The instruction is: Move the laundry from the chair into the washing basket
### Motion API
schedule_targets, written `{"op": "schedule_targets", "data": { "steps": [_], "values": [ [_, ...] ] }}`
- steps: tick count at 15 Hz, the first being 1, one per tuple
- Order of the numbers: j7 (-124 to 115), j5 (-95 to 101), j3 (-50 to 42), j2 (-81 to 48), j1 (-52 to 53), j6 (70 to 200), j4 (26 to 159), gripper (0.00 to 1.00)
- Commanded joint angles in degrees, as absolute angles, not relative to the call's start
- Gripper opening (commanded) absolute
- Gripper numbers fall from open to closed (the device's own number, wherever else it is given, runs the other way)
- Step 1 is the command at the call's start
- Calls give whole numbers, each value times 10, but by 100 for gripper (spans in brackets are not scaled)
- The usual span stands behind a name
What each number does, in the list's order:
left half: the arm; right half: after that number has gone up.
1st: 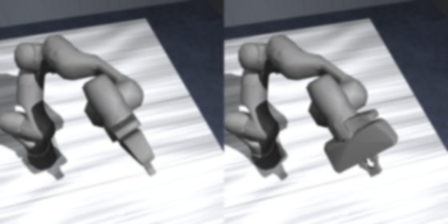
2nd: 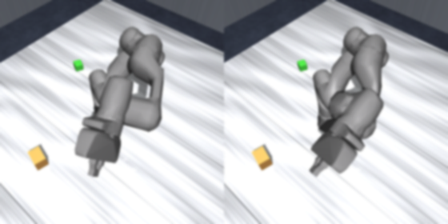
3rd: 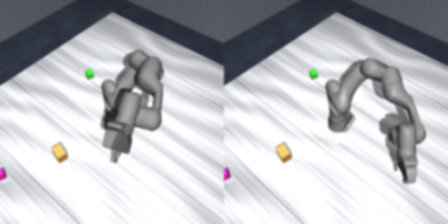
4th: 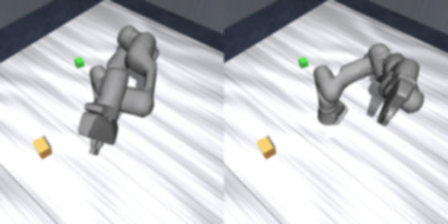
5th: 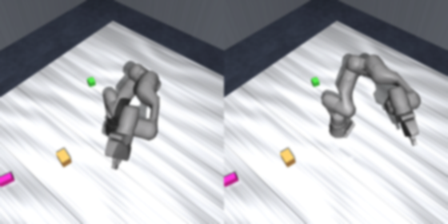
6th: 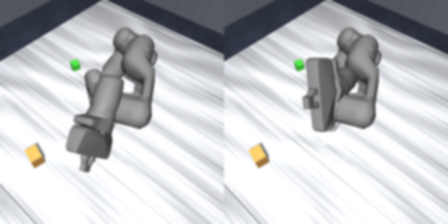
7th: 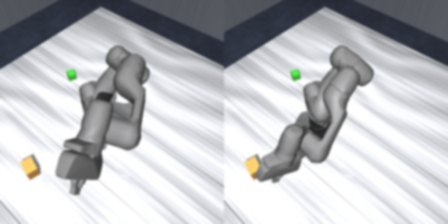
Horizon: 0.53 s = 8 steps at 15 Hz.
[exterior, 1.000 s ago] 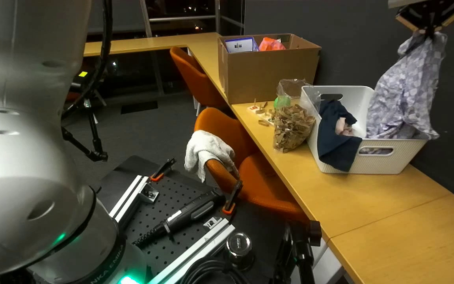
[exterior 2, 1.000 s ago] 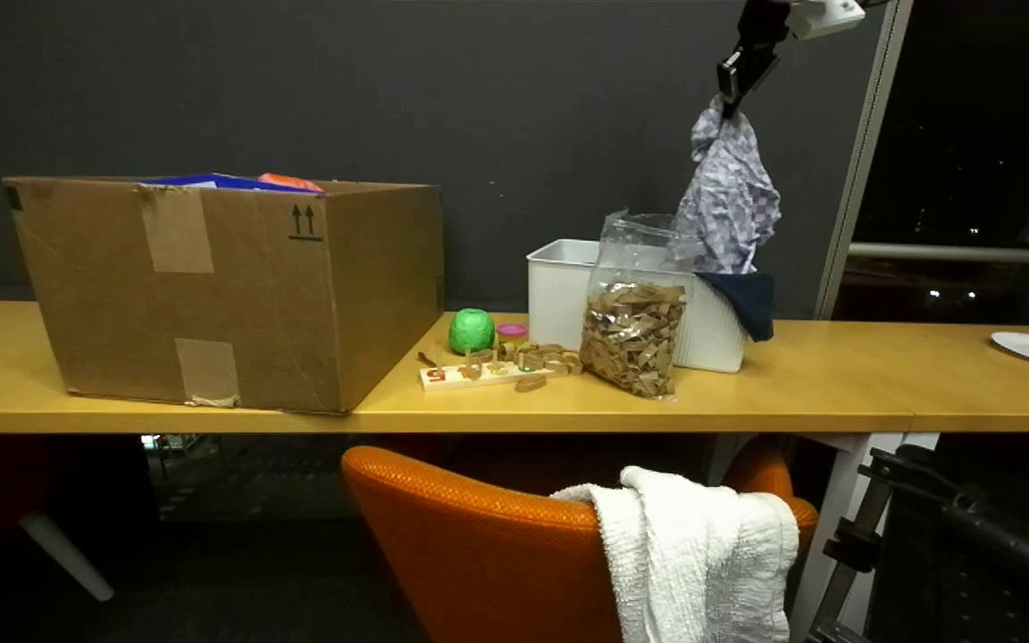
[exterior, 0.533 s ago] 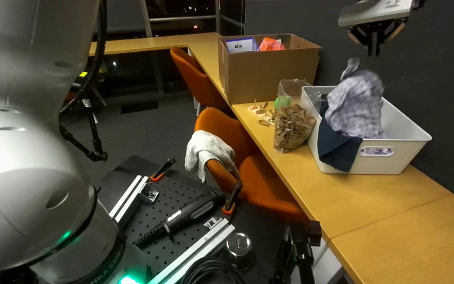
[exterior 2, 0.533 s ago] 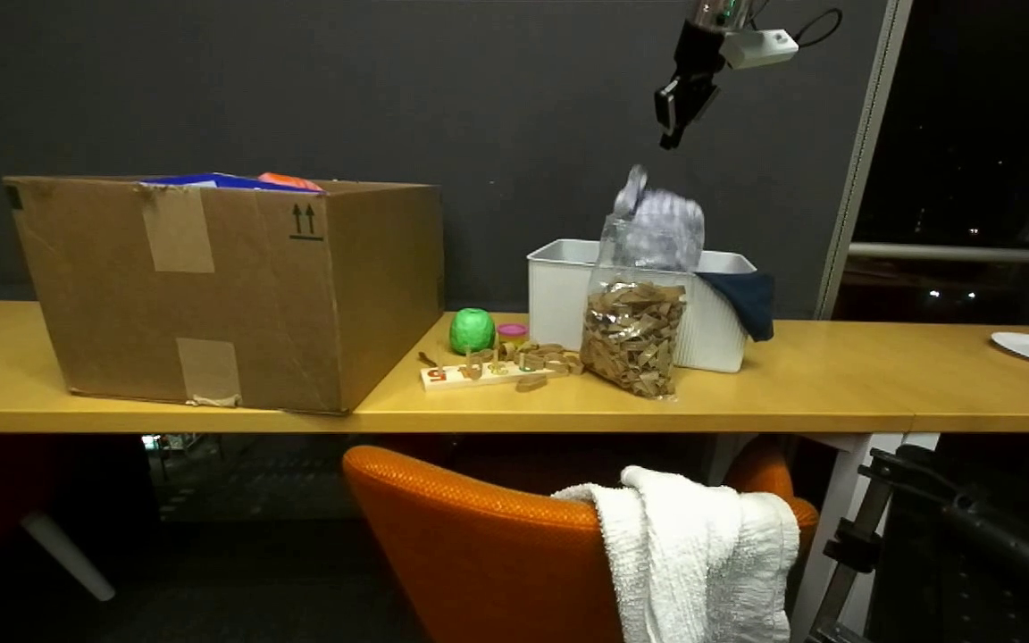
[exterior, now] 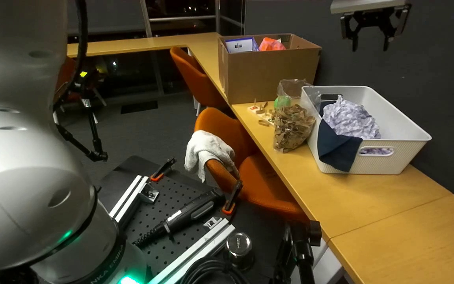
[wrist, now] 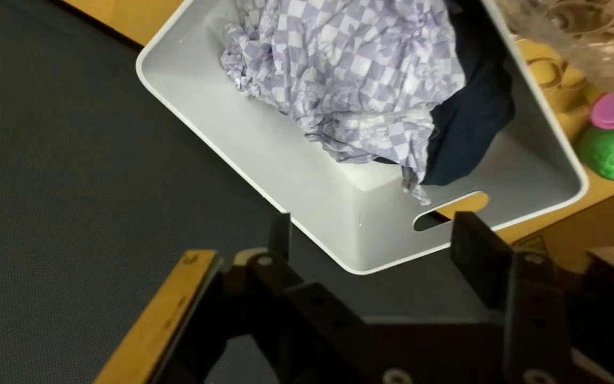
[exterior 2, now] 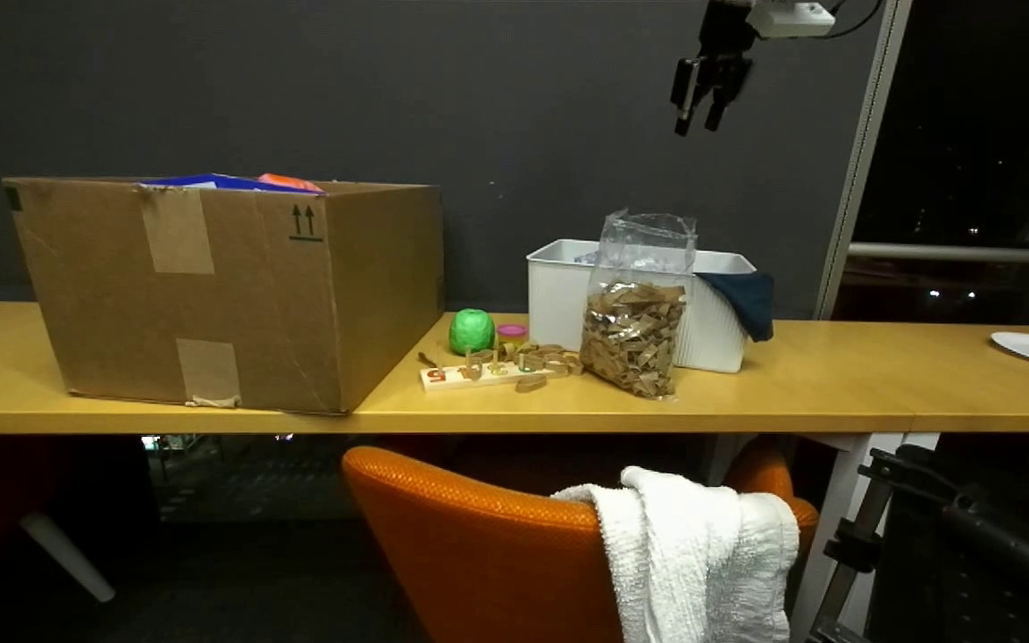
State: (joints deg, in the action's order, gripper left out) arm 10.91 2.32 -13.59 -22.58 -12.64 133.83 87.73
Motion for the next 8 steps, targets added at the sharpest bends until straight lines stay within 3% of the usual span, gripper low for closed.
{"op": "schedule_targets", "data": {
  "steps": [1, 8],
  "values": [
    [104, 54, -121, -88, -112, 1319, 1012, 100],
    [144, -18, -79, 118, -79, 1184, 1184, 100]
  ]
}}
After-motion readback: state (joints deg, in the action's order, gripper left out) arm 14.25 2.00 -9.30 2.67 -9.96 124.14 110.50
